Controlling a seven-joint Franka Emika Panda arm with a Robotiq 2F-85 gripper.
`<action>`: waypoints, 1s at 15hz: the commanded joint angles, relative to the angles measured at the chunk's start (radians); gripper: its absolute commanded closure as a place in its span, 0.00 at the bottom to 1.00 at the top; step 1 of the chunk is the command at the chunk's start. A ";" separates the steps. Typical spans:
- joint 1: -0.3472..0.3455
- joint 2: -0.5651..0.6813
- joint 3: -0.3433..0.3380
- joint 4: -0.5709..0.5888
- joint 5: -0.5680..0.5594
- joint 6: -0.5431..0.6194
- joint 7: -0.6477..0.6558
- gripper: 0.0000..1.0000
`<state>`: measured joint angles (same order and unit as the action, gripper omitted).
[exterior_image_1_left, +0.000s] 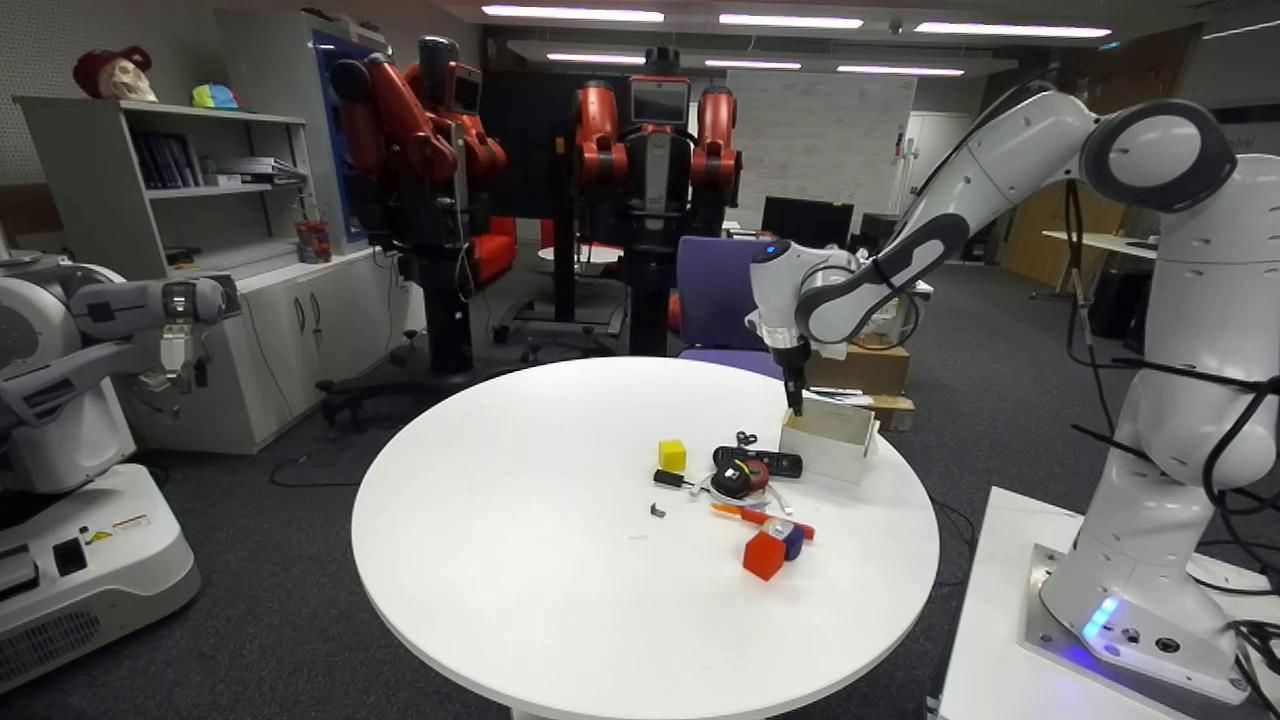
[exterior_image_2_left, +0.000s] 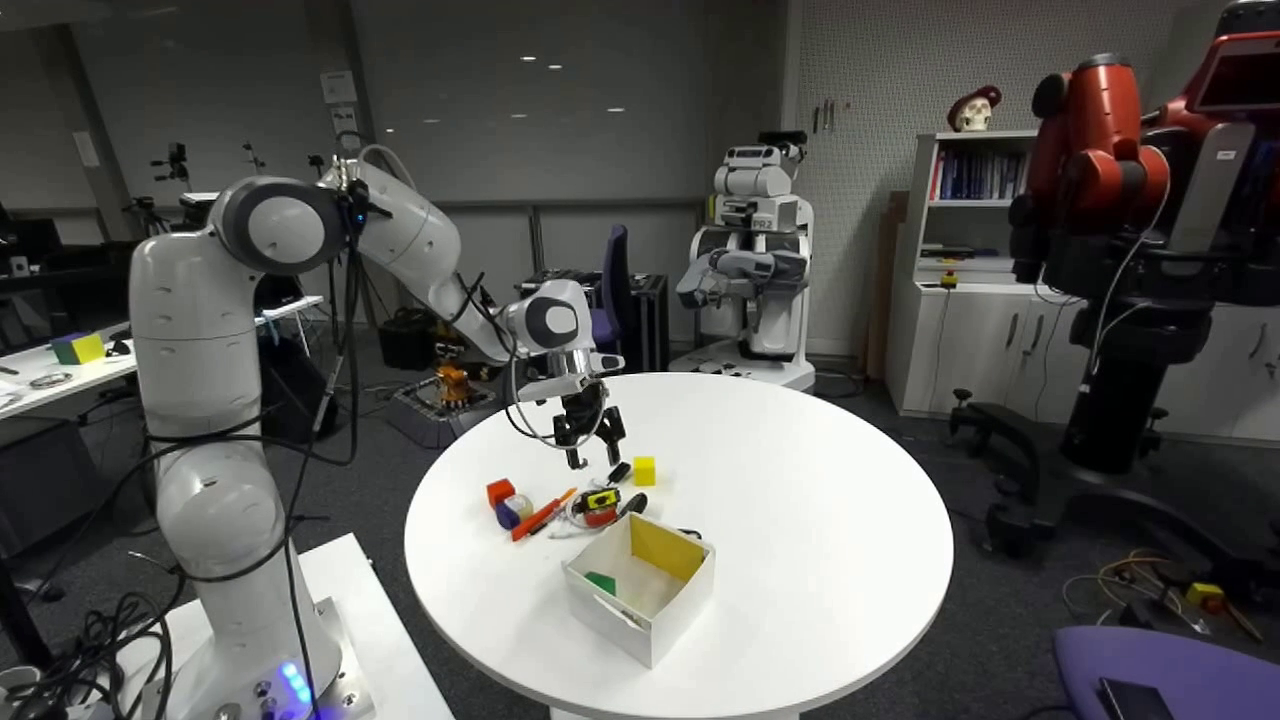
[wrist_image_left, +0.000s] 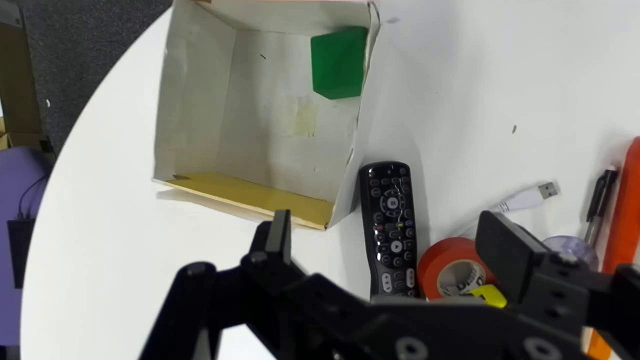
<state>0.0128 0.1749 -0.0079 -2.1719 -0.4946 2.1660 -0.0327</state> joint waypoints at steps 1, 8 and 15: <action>-0.007 0.125 -0.014 0.057 -0.010 0.108 -0.020 0.00; 0.010 0.299 -0.034 0.166 0.003 0.230 -0.029 0.00; 0.006 0.409 -0.045 0.245 0.012 0.215 -0.069 0.00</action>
<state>0.0136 0.5468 -0.0397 -1.9722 -0.4939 2.3796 -0.0532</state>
